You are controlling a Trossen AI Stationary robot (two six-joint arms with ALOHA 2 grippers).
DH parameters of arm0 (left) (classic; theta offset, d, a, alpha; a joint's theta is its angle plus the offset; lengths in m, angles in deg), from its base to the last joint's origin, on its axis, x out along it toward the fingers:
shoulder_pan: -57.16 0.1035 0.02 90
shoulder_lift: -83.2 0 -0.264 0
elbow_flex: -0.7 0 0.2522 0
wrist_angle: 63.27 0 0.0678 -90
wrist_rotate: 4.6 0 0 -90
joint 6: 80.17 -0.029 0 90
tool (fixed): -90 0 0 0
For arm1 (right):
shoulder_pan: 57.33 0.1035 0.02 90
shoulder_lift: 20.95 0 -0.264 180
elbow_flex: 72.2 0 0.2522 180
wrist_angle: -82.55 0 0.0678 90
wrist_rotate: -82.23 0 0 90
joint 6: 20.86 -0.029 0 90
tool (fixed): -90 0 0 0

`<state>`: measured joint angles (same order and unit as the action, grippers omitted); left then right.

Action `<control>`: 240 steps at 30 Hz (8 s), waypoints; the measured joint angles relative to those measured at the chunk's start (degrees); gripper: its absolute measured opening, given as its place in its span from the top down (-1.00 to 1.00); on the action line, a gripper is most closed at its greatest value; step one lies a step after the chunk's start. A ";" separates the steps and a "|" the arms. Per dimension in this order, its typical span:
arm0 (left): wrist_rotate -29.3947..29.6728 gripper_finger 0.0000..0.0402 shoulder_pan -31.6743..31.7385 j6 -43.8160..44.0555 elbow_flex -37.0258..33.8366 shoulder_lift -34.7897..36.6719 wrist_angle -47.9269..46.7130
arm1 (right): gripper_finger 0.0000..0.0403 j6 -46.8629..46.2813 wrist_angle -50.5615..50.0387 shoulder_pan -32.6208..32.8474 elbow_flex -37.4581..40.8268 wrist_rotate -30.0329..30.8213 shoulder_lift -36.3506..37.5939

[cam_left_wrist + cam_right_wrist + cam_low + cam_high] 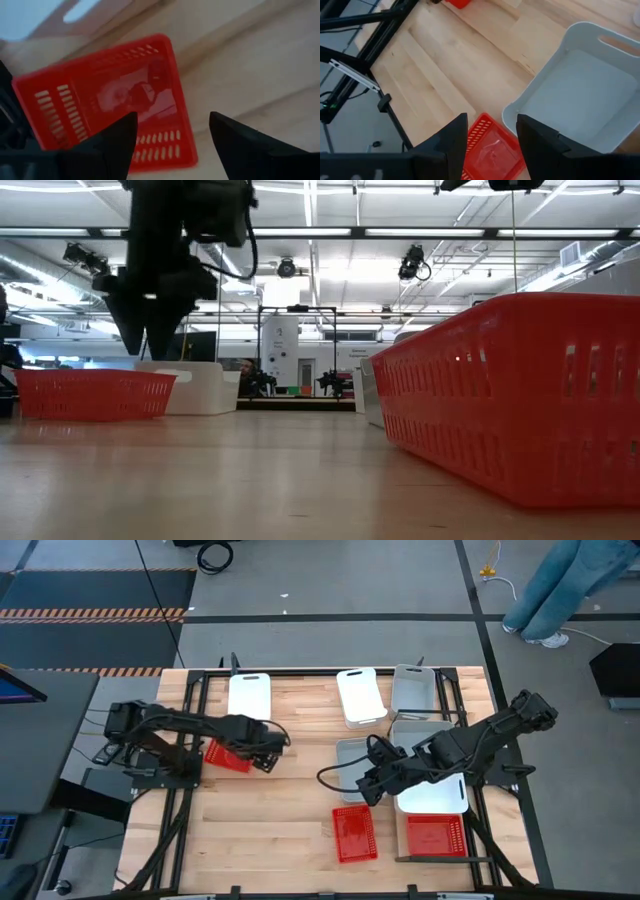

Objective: Stack baskets on shelf by color
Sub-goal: Stack the top red bin on top of the red bin on the shelf

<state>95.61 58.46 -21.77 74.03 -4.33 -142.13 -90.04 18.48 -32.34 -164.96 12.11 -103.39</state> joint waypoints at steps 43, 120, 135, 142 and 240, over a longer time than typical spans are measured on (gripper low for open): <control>-16.17 0.98 -6.56 -17.51 4.14 -1.97 9.28 | 0.14 -2.80 -0.47 0.04 0.00 -0.48 0.46; -6.83 0.98 -17.55 -102.85 26.10 -6.26 6.83 | 0.02 1.50 12.68 -24.13 -0.02 -37.33 -12.26; -3.66 0.72 -17.55 -98.73 26.10 -5.29 10.81 | 0.68 6.14 10.42 -24.37 0.02 -35.88 -12.26; -3.29 0.54 -17.44 -91.86 26.10 -2.12 13.00 | 0.94 8.24 9.54 -24.39 0.00 -36.32 -12.26; 10.78 0.36 -12.02 -39.54 26.08 11.24 26.97 | 0.17 -59.68 -38.31 30.94 2.38 -31.05 -0.07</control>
<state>106.39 46.44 -61.31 100.10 6.91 -115.16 -149.72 -19.82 -1.40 -162.58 -18.94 -103.45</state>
